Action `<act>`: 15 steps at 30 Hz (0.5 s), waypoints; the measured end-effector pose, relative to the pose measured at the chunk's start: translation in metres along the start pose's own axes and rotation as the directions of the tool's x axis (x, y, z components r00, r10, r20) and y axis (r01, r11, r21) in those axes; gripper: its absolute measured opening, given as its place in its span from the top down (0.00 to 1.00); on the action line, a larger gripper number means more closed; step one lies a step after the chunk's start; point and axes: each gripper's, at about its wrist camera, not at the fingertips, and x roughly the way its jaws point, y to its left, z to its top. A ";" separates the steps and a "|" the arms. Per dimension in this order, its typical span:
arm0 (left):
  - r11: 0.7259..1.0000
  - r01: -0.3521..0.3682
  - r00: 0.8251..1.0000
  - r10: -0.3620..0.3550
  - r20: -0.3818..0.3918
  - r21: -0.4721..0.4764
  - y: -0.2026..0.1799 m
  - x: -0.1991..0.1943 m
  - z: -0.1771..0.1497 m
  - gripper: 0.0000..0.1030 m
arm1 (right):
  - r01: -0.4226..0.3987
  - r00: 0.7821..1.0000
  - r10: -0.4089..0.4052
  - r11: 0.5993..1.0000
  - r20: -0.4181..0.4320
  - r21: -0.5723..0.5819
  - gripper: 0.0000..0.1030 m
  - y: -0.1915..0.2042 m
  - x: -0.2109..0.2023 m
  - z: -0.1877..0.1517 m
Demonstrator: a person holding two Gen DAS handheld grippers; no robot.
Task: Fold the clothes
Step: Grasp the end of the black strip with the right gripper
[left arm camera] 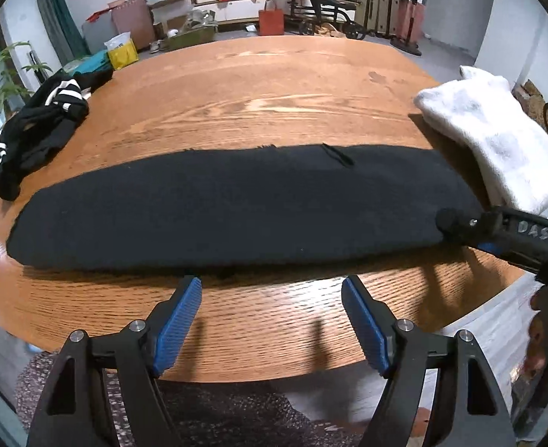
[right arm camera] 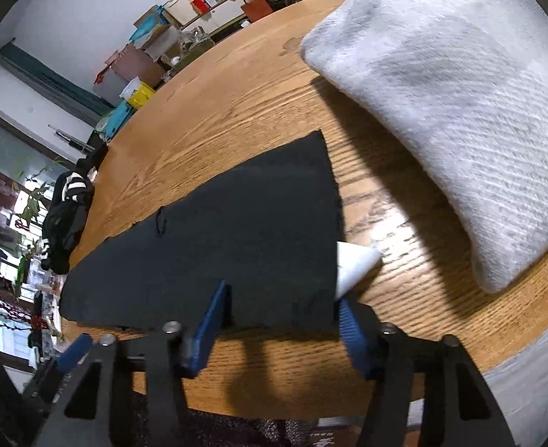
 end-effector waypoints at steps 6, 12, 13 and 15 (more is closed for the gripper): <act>0.999 0.025 1.000 -0.025 0.002 0.022 -0.008 0.003 -0.001 0.24 | 0.081 0.997 -0.080 0.997 0.014 -0.010 0.41 0.001 -0.004 -0.007; 0.999 0.041 0.999 -0.042 0.035 0.013 -0.007 -0.002 0.001 0.24 | 0.170 0.985 -0.166 0.976 0.040 -0.140 0.45 0.023 0.008 -0.012; 0.999 0.045 0.998 -0.046 0.046 0.013 -0.007 -0.003 0.002 0.24 | 0.141 0.990 -0.137 0.980 0.036 -0.143 0.54 0.025 0.010 -0.012; 0.999 0.050 0.996 -0.051 0.077 0.023 -0.007 -0.007 0.001 0.24 | 0.076 0.997 -0.073 0.988 0.026 -0.133 0.65 0.024 0.013 -0.013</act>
